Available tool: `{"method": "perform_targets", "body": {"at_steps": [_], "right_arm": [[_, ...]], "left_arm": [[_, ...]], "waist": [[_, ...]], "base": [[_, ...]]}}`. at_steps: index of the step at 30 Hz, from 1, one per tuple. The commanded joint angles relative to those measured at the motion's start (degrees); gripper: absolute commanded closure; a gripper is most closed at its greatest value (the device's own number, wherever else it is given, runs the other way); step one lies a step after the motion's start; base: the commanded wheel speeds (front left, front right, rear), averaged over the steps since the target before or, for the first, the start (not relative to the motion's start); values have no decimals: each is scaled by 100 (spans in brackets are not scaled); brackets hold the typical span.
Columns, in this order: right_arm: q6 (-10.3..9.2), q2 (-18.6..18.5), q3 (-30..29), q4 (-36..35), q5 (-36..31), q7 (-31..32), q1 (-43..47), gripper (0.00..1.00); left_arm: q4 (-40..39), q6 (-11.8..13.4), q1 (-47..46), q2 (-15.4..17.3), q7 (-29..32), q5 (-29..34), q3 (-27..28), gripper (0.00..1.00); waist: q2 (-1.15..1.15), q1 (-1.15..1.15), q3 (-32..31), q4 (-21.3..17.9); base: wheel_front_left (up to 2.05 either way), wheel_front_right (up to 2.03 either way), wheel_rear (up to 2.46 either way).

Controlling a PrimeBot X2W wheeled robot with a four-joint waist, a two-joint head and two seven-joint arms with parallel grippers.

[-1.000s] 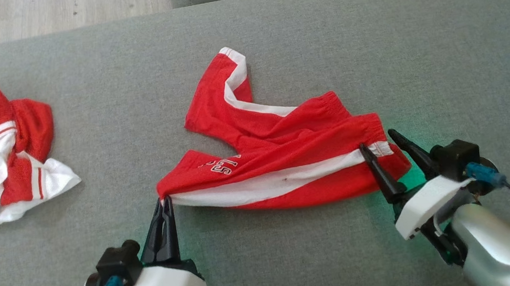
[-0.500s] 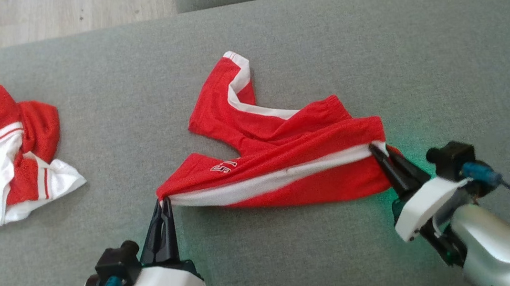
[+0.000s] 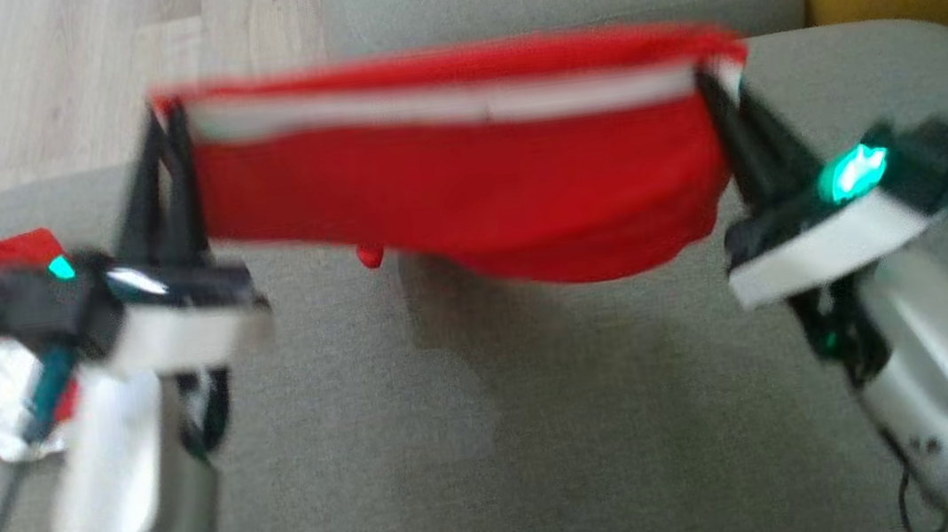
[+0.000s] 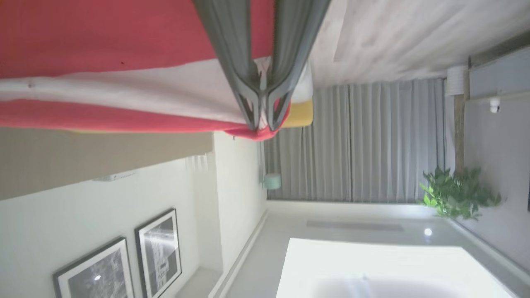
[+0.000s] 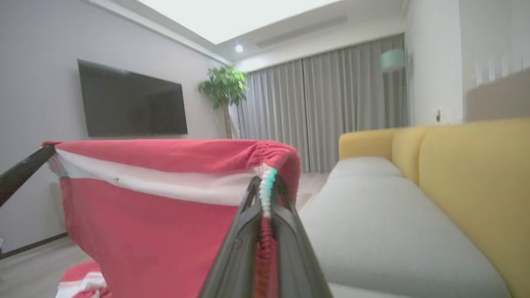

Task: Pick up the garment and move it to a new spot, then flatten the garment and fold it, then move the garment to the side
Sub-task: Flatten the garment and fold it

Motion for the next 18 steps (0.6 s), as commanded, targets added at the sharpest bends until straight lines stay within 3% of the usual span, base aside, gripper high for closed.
{"method": "perform_targets", "body": {"at_steps": [1, 9, 14, 18], "right_arm": [[-4, -82, -15, -291, 31, -62, -405, 100], [-4, -410, -36, -832, 158, 435, -1257, 100], [-4, -493, 104, -447, 43, 628, -1706, 100], [-4, -339, 252, 45, -156, 527, -2219, 100]], "left_arm": [[-250, -20, -423, 199, -29, 48, 211, 100], [-63, -64, -1575, 701, 49, 225, 14, 100], [422, -60, -1979, 698, 214, 239, -109, 100], [853, 48, -2330, 643, 138, 321, -150, 100]], "waist": [[0, 1, -31, -9], [0, 1, 77, 24], [0, 1, 491, 88], [0, 1, 962, 89]], "base": [[0, 0, 0], [0, 0, 0], [0, 0, 0], [0, 0, 0]]}}
